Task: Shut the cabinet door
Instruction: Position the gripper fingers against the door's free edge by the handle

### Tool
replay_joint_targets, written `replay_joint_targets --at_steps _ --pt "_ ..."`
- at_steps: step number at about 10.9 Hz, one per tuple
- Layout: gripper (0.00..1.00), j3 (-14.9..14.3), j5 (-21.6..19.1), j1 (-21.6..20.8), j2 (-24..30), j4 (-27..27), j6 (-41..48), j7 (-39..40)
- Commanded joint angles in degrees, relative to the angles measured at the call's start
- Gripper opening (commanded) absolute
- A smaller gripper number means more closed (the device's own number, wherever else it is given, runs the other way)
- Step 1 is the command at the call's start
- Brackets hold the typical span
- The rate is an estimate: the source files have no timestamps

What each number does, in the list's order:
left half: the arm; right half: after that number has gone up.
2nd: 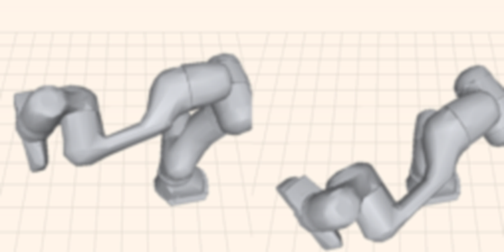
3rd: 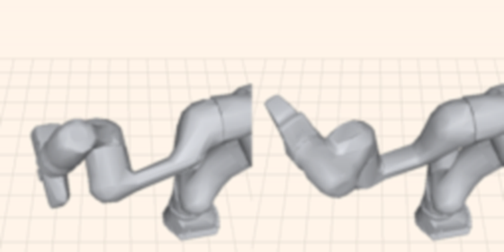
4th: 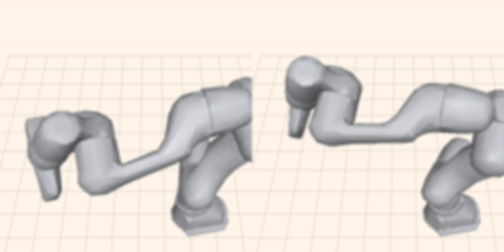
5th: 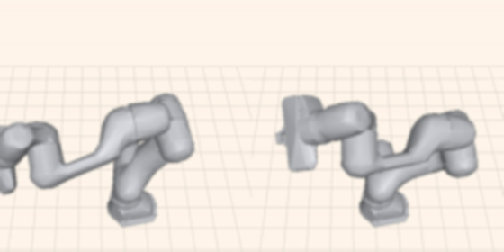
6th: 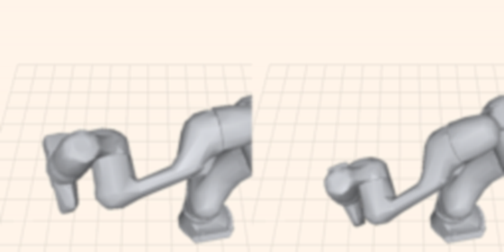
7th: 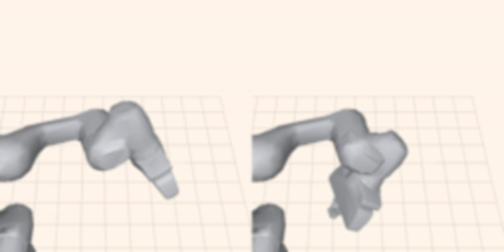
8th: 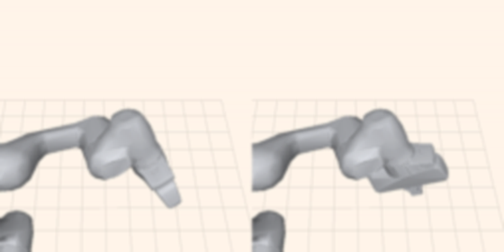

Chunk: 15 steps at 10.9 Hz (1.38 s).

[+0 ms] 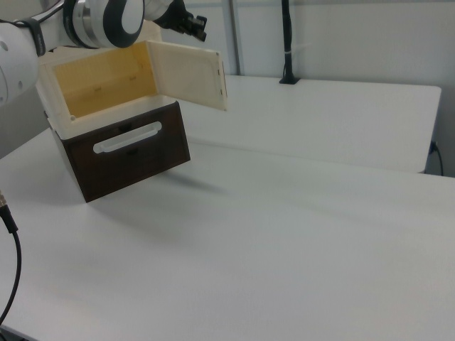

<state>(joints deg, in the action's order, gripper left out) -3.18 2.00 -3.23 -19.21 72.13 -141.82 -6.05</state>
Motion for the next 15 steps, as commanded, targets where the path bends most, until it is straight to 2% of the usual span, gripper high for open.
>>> replay_joint_targets --at_steps 1,6,10,12,15 --pt "0.00 -0.33 0.63 0.42 -1.97 -1.29 -5.73 -0.72" --pt "0.00 -0.42 1.25 1.03 -3.29 -1.02 -5.22 1.21" --pt "0.00 -0.42 1.34 1.39 -2.15 -0.85 0.04 3.58" --pt "0.00 -0.33 0.20 1.39 -0.57 0.20 4.78 7.52" --pt "0.00 0.01 0.02 1.30 0.93 0.29 9.97 7.98"
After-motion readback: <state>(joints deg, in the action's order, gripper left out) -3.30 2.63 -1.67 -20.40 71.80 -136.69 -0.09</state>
